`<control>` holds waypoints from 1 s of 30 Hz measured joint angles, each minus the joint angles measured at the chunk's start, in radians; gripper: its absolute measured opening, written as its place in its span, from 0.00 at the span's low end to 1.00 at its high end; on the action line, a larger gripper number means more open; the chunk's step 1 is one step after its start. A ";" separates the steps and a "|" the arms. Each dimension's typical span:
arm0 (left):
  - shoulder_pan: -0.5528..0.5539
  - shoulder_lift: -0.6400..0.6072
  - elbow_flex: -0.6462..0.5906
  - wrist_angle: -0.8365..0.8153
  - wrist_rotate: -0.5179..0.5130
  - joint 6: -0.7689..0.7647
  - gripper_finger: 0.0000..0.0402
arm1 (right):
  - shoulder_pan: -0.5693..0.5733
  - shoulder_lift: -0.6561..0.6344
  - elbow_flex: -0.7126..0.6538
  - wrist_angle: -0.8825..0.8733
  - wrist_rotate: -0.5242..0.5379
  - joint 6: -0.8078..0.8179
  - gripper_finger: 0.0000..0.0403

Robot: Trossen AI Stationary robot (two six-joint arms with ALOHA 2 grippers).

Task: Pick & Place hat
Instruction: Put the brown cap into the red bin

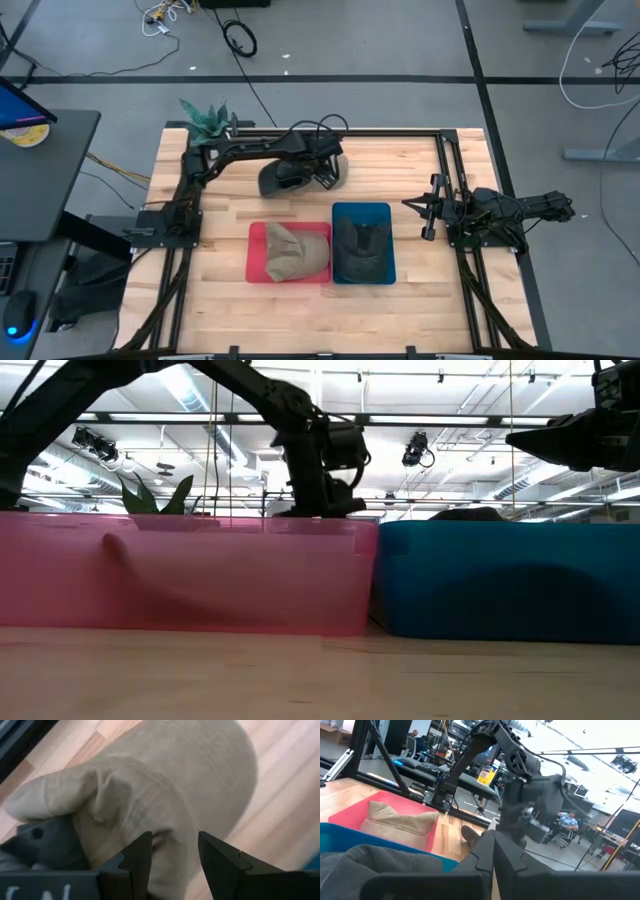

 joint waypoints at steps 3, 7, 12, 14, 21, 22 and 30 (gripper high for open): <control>0.005 0.023 0.000 0.004 0.001 0.000 0.41 | 0.000 0.000 0.000 0.000 0.000 0.000 0.03; 0.013 0.047 0.000 0.021 0.018 0.000 0.38 | 0.000 0.000 0.000 0.000 0.000 0.000 0.03; 0.016 0.048 0.000 0.031 0.041 0.071 0.29 | 0.000 0.000 0.000 0.000 0.000 0.000 0.03; 0.016 0.047 0.000 0.030 0.068 0.095 0.19 | 0.000 0.000 0.000 0.000 0.000 0.000 0.03; 0.016 0.046 0.000 0.042 0.097 0.132 0.01 | 0.000 0.000 0.000 0.000 0.000 0.000 0.03; 0.016 0.046 0.001 0.042 0.098 0.138 0.01 | 0.000 0.000 0.000 0.000 0.000 0.000 0.03; -0.013 0.045 0.116 -0.013 0.104 0.169 0.01 | 0.000 0.000 0.000 0.000 0.000 0.000 0.03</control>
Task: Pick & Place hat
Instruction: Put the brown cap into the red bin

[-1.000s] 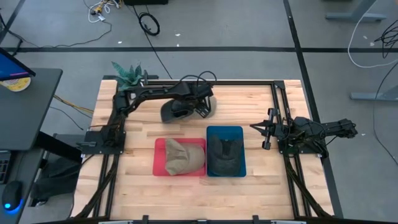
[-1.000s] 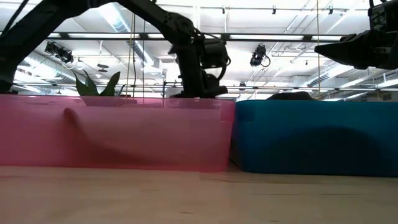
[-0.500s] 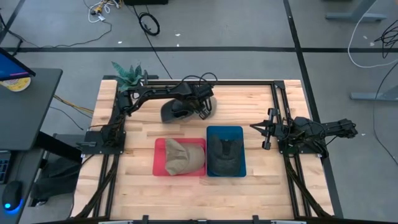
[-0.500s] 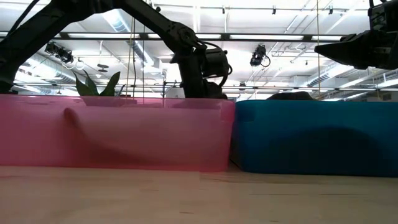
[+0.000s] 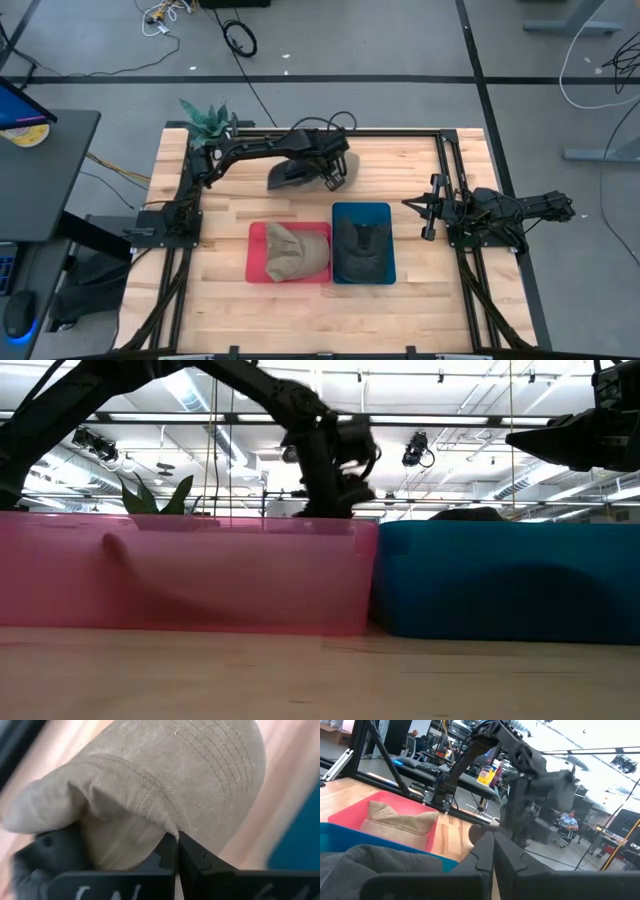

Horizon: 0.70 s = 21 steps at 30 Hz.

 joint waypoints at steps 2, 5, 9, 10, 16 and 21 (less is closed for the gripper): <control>-0.018 -0.001 0.057 -0.014 -0.002 0.016 0.01 | 0.000 0.000 0.000 0.000 0.000 0.000 0.03; -0.056 -0.001 0.158 -0.068 -0.034 0.040 0.01 | 0.000 0.000 0.000 0.000 0.000 0.000 0.03; -0.117 -0.002 0.296 -0.140 -0.130 0.068 0.01 | 0.000 0.000 0.000 0.000 0.000 0.000 0.03; -0.132 -0.002 0.329 -0.161 -0.156 0.068 0.01 | 0.000 0.000 0.000 0.000 0.000 0.000 0.03; -0.218 -0.004 0.489 -0.318 -0.312 0.054 0.01 | 0.000 0.000 0.000 0.000 0.000 0.000 0.03; -0.288 -0.005 0.531 -0.488 -0.419 -0.032 0.01 | 0.000 0.000 0.000 0.000 0.000 0.000 0.03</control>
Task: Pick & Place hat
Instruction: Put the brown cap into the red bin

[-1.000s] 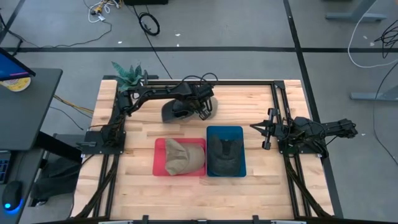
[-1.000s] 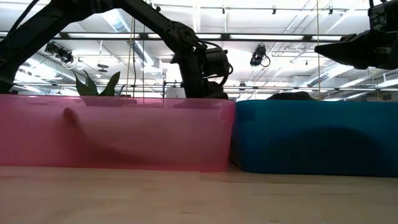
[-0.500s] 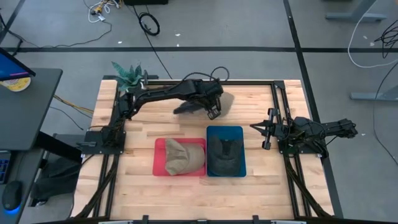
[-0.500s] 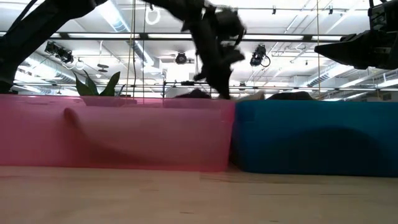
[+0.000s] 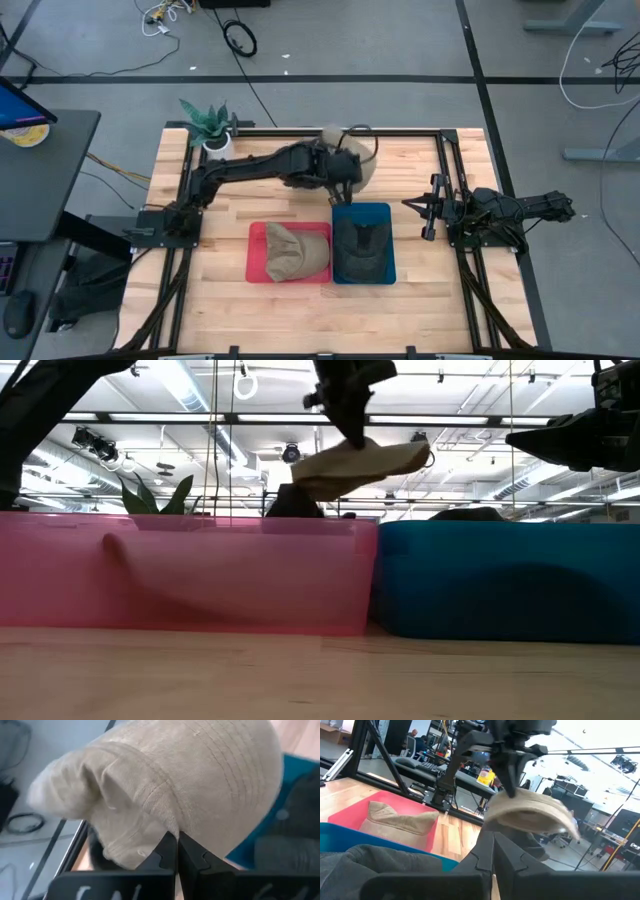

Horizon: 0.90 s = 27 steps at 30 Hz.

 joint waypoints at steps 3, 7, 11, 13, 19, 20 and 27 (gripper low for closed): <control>-0.045 0.000 -0.015 -0.054 -0.058 -0.061 0.01 | 0.000 0.000 0.000 0.000 0.000 0.000 0.03; -0.100 0.002 -0.027 -0.098 -0.078 -0.140 0.01 | 0.000 0.000 0.000 0.000 0.000 0.000 0.03; -0.157 0.002 -0.027 -0.100 -0.081 -0.171 0.01 | 0.000 0.000 0.000 0.000 0.000 0.000 0.03; -0.184 0.002 -0.027 -0.104 -0.090 -0.181 0.01 | 0.000 0.000 0.000 0.000 0.000 0.000 0.03; -0.237 0.002 -0.027 -0.243 -0.108 -0.310 0.01 | 0.000 0.000 0.000 0.000 0.000 0.000 0.03; -0.244 0.002 -0.027 -0.265 -0.107 -0.335 0.01 | 0.000 0.000 0.000 0.000 0.000 0.000 0.03; -0.309 0.002 -0.027 -0.280 -0.104 -0.452 0.01 | 0.000 0.000 0.000 0.000 0.000 0.000 0.03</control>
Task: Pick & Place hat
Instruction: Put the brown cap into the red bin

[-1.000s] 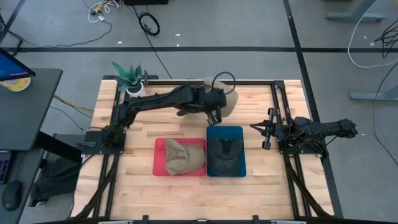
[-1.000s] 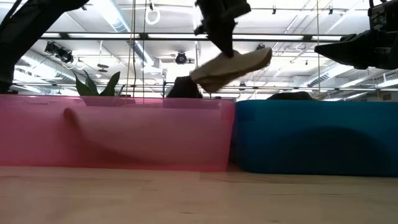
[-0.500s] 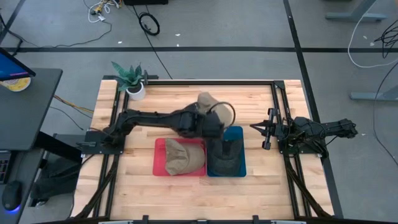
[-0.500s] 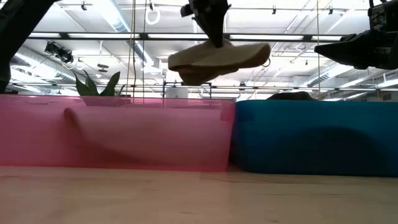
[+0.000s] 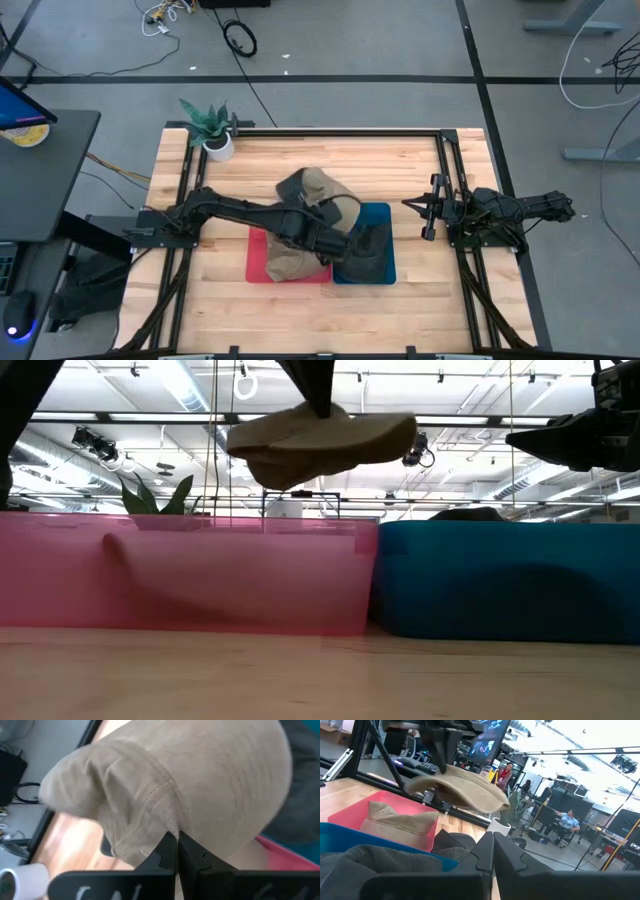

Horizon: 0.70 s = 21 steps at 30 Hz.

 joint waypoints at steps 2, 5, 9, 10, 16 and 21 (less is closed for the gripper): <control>-0.017 0.000 0.000 0.000 0.000 -0.039 0.01 | 0.000 0.000 0.000 0.000 0.000 0.000 0.03; -0.043 0.000 0.000 0.000 0.000 -0.111 0.01 | 0.000 0.000 0.000 0.000 0.000 0.000 0.03; -0.079 0.000 0.000 -0.001 0.023 -0.211 0.01 | 0.000 0.000 0.000 0.000 0.000 0.000 0.03; -0.088 0.000 0.000 -0.001 0.023 -0.236 0.01 | 0.000 0.000 0.000 0.000 0.000 0.000 0.03; -0.135 0.000 0.000 -0.001 0.026 -0.391 0.01 | 0.000 0.000 0.000 0.000 0.000 0.000 0.03; -0.157 0.000 -0.001 -0.001 0.084 -0.475 0.01 | 0.000 0.000 0.000 0.000 0.000 0.000 0.03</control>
